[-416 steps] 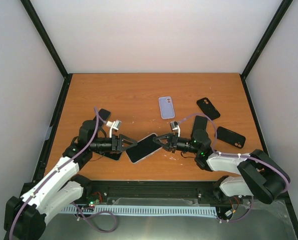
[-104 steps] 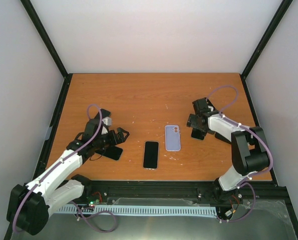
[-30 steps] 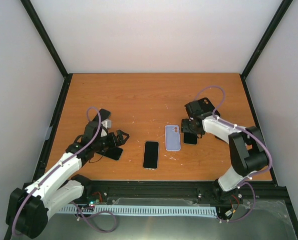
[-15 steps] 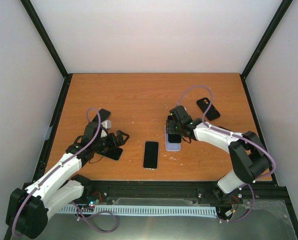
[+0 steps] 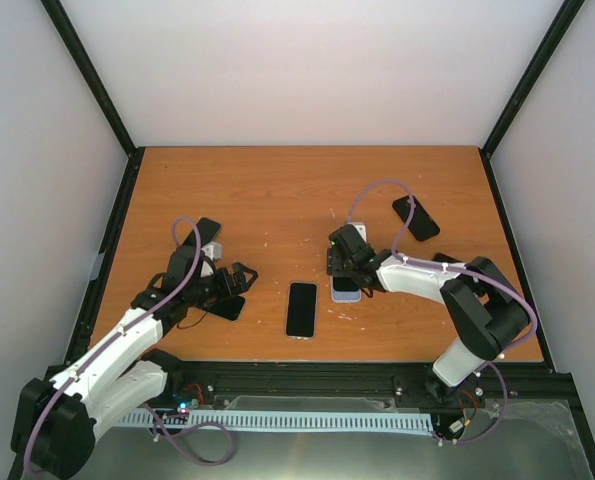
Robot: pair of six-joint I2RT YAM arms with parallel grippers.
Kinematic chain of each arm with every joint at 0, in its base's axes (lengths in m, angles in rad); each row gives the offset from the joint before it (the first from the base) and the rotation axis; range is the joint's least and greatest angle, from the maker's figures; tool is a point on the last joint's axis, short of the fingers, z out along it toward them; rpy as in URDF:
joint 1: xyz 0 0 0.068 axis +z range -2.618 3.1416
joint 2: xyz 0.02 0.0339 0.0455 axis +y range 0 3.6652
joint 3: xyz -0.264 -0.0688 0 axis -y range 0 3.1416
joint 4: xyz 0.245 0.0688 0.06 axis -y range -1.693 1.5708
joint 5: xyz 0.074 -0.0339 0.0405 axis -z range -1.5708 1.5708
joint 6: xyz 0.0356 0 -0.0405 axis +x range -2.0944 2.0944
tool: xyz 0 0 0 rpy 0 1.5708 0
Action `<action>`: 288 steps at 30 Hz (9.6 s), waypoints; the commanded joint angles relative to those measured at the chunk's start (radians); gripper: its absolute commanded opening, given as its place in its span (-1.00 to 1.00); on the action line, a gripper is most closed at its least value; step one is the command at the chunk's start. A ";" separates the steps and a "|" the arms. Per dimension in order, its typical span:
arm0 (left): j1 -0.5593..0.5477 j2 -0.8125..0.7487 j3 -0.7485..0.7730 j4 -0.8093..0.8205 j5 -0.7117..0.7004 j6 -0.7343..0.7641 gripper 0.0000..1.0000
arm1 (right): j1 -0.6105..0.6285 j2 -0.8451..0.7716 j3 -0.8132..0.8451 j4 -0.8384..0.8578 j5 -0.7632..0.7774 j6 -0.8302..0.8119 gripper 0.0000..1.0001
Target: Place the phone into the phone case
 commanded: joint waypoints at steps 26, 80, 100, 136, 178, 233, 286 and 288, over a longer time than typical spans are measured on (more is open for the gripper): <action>0.005 0.017 -0.003 0.043 0.033 -0.022 0.99 | 0.140 -0.009 -0.040 -0.105 0.090 0.181 0.44; -0.542 0.841 0.308 0.552 0.203 0.117 -0.99 | -0.250 0.241 0.287 -0.180 -0.376 -0.129 -0.94; -0.590 0.950 0.355 0.475 0.180 0.192 -0.96 | -0.252 0.268 0.245 -0.146 -0.459 -0.097 -0.94; -0.573 0.848 0.376 0.410 -0.012 0.100 -0.43 | -0.264 -0.026 0.034 -0.201 -0.284 -0.006 -0.53; -0.376 1.003 0.461 0.459 0.157 0.135 -0.64 | -0.263 -0.159 -0.438 0.747 -0.840 0.468 0.28; -0.076 0.360 0.191 0.617 0.522 -0.060 0.99 | -0.218 -0.509 -0.473 0.838 -1.085 0.498 -0.91; -0.074 0.231 0.113 0.895 0.753 -0.212 -0.99 | -0.045 -0.636 -0.381 0.802 -1.045 0.545 0.00; -0.074 0.229 0.121 0.869 0.785 -0.179 -0.99 | -0.045 -0.628 -0.367 0.799 -1.034 0.548 0.09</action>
